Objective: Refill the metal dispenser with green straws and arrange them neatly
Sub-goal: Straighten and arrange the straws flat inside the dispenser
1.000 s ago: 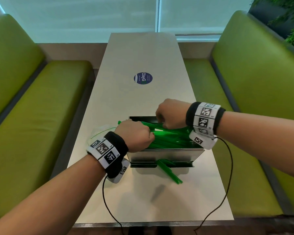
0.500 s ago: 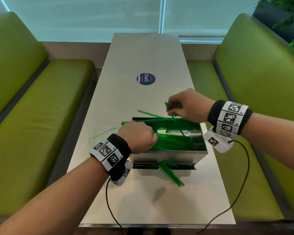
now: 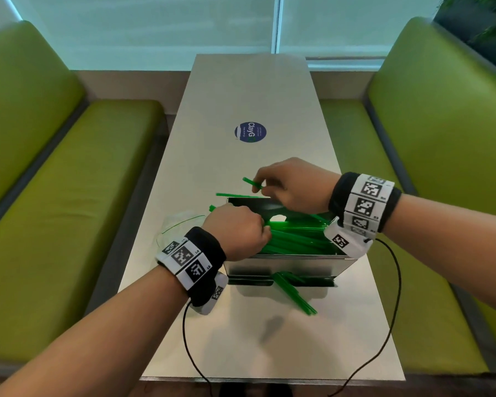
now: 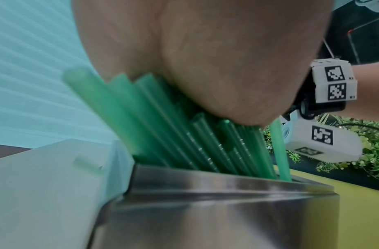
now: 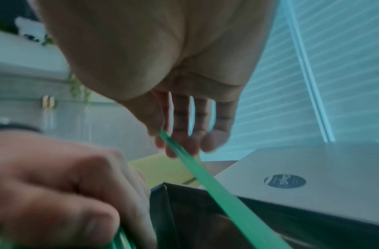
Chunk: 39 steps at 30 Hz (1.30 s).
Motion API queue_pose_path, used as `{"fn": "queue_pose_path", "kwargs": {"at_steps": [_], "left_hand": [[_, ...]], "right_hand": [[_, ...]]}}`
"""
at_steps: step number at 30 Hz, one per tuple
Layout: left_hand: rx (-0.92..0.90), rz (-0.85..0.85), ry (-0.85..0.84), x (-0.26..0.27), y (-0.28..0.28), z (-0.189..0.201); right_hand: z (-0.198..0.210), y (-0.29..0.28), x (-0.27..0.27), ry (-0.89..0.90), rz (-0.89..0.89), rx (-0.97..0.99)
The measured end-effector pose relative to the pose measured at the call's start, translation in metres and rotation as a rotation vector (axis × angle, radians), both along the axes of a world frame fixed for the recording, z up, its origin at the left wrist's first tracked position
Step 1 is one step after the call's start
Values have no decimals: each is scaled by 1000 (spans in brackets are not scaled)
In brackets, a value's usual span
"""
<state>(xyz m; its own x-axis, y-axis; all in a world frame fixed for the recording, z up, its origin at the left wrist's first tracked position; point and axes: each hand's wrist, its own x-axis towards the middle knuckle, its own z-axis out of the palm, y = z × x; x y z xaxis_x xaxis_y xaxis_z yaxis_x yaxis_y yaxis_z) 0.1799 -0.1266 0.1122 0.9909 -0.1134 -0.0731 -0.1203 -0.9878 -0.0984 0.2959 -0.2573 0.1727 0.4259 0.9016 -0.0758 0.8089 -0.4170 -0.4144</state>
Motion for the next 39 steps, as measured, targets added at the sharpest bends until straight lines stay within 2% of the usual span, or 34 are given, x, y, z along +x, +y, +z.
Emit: {"fn": "queue_pose_path", "kwargs": {"at_steps": [3, 6, 7, 9, 12, 14, 17, 20, 22, 24, 30, 33, 39], "left_hand": [[-34, 1, 2, 0, 1, -2], [-36, 10, 25, 1, 0, -3], [-40, 12, 24, 1, 0, -3], [-34, 11, 11, 1, -1, -1], [-33, 1, 15, 0, -1, 0], [-32, 1, 22, -1, -1, 1], [-42, 16, 30, -1, -2, 0], [-76, 24, 41, -1, -2, -1], [-74, 27, 33, -2, -1, -1], [-72, 21, 16, -3, -1, -2], [-111, -23, -102, -6, -3, -3], [-131, -34, -71, -6, 0, -7], [-196, -47, -68, -7, -1, -1]], "right_hand": [[6, -11, 9, 123, -35, -43], [9, -17, 19, 216, -144, 198], [8, -17, 19, 197, -154, 213], [0, -13, 16, 76, -97, 66], [-22, -3, 5, -92, 65, -281], [-25, 2, 10, -92, 85, -315], [-4, 12, 35, -88, 11, -210], [7, 33, 65, -385, 36, -363], [3, 54, 80, -618, 149, -544], [-6, 74, 89, -714, 274, -665], [-68, 119, 85, -573, 464, -897], [-97, 130, 82, -459, 542, -912], [-131, 136, 80, -386, 659, -928]]}}
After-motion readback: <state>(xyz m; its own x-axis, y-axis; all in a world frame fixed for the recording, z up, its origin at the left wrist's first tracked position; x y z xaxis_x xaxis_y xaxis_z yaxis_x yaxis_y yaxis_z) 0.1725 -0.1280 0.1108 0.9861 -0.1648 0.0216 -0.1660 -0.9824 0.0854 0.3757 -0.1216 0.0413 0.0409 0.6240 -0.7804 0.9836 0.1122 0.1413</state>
